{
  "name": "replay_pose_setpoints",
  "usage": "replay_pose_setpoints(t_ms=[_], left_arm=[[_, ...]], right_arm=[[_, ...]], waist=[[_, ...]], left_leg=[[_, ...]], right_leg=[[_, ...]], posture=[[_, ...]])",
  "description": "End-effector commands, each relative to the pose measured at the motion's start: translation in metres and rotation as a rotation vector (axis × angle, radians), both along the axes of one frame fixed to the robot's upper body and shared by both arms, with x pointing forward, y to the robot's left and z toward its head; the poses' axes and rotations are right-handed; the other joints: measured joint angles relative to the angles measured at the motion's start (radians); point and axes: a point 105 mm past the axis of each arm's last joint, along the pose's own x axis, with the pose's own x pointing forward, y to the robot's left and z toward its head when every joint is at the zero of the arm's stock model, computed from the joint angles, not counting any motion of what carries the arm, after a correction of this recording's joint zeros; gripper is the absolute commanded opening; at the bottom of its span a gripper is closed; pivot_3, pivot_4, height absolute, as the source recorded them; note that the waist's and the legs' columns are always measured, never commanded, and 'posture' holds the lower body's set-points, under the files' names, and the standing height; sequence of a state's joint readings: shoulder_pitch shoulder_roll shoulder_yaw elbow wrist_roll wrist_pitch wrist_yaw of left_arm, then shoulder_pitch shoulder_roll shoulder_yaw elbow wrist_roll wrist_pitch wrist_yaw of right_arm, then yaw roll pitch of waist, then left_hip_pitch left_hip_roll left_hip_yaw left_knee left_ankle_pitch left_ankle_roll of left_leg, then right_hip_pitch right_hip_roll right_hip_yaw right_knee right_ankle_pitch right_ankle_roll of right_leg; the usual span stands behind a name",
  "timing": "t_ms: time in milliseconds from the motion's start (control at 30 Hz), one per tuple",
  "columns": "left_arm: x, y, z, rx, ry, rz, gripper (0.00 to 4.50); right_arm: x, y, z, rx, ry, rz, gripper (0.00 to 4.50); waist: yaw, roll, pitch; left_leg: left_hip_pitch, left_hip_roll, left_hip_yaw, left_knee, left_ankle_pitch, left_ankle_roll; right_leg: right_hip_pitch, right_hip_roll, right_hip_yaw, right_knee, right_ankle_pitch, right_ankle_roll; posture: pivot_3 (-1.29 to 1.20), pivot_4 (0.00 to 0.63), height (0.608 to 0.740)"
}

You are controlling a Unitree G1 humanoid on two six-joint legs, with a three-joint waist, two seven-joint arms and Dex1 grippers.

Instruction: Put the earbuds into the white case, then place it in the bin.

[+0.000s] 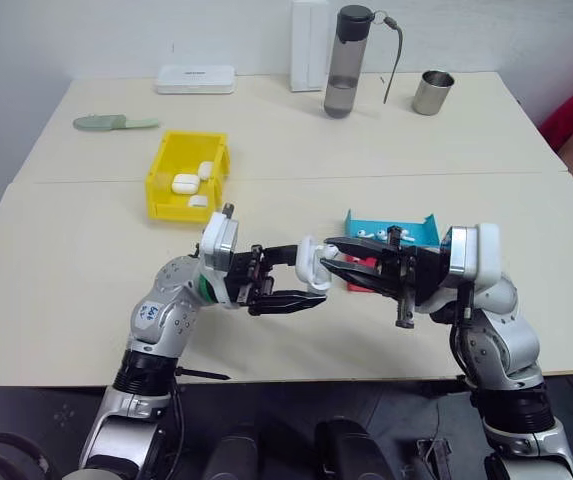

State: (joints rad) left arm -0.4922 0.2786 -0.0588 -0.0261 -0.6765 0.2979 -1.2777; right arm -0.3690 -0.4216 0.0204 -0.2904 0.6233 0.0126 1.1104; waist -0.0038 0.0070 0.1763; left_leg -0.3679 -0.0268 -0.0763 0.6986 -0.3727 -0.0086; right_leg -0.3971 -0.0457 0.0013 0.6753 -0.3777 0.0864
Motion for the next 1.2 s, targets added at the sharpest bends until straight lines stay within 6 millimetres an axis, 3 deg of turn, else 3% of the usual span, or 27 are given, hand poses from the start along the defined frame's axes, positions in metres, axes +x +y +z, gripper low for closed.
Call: replay_pose_setpoints(t_ms=[33, 400, 867, 1200], left_arm=[[-0.008, -0.001, 0.012, -0.040, -0.063, -0.030, 2.77], [-0.003, 0.002, 0.018, -0.076, -0.072, 0.004, 2.77], [-0.007, -0.003, 0.009, -0.027, -0.098, -0.024, 2.77], [-0.005, -0.005, 0.007, -0.031, -0.098, -0.011, 2.77]], right_arm=[[0.003, 0.003, -0.007, -0.041, 0.010, -0.010, 0.50], [0.003, -0.005, -0.025, -0.150, 0.108, -0.020, 0.50], [0.006, -0.001, -0.011, -0.158, 0.093, 0.003, 0.50], [-0.003, 0.003, -0.015, -0.263, 0.125, 0.079, 0.50]], waist=[[0.001, 0.000, 0.000], [0.002, 0.000, 0.000], [0.002, 0.000, 0.000], [0.002, 0.000, 0.000]], left_leg=[[0.000, 0.000, 0.000, 0.000, 0.000, 0.000], [0.000, 0.000, 0.000, 0.000, 0.000, 0.000], [0.000, 0.000, 0.000, 0.000, 0.000, 0.000], [0.000, 0.000, 0.000, 0.000, 0.000, 0.000]], right_leg=[[0.000, 0.000, 0.000, 0.000, 0.000, 0.000], [0.000, 0.000, 0.000, 0.000, 0.000, 0.000], [0.000, 0.000, 0.000, 0.000, 0.000, 0.000], [0.000, 0.000, 0.000, 0.000, 0.000, 0.000]], posture=[[0.00, 0.150, 0.740], [0.00, 0.150, 0.740], [0.00, 0.150, 0.740], [0.00, 0.150, 0.740]])
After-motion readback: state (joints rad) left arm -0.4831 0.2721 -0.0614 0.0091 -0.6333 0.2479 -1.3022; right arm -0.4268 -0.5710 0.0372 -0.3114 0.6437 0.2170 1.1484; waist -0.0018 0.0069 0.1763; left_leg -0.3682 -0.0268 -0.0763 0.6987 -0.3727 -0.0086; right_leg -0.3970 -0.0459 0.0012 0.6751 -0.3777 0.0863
